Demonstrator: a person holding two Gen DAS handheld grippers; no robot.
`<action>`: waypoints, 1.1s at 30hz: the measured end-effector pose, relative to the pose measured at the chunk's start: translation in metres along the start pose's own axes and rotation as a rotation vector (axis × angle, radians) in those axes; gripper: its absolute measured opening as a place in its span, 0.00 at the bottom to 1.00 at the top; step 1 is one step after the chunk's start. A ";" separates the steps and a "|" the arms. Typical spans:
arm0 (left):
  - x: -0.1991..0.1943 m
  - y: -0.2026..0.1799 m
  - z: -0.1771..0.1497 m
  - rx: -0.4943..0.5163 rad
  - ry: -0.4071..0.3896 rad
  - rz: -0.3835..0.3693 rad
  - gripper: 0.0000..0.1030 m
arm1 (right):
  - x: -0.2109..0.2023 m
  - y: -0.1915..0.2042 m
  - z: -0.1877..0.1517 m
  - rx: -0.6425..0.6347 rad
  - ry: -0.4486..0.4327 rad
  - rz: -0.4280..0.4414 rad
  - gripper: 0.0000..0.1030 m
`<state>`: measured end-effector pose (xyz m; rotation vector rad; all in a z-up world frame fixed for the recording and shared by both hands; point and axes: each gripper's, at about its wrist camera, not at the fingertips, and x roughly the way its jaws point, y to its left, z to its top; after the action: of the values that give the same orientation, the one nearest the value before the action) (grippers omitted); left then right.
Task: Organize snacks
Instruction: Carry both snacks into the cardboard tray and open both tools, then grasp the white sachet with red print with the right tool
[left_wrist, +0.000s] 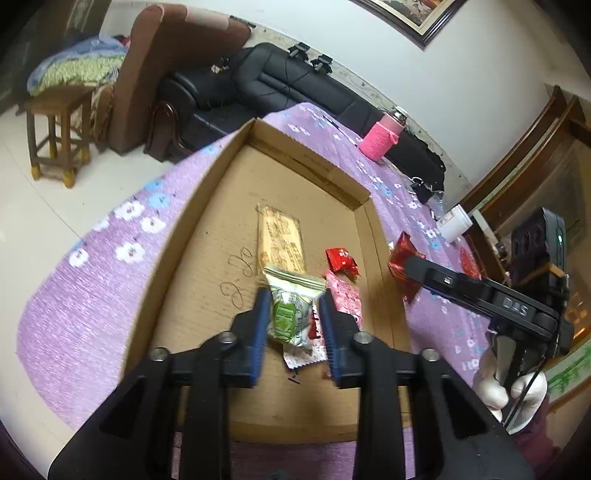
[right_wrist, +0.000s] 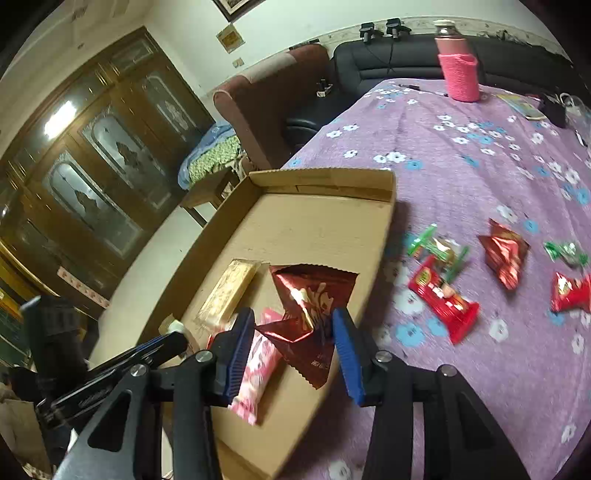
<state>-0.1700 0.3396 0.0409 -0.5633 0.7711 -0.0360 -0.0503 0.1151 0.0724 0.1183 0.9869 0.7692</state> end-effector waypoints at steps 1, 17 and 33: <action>-0.002 -0.002 0.000 0.010 -0.005 0.006 0.46 | 0.004 0.002 0.002 -0.010 -0.005 -0.020 0.47; -0.020 0.000 -0.004 -0.039 -0.034 -0.064 0.49 | -0.028 -0.017 -0.007 -0.014 -0.105 -0.117 0.61; -0.021 -0.058 -0.010 0.056 0.004 -0.204 0.49 | -0.133 -0.174 -0.058 0.309 -0.239 -0.285 0.61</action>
<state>-0.1824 0.2906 0.0777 -0.5869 0.7120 -0.2468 -0.0455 -0.1110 0.0597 0.3231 0.8647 0.3287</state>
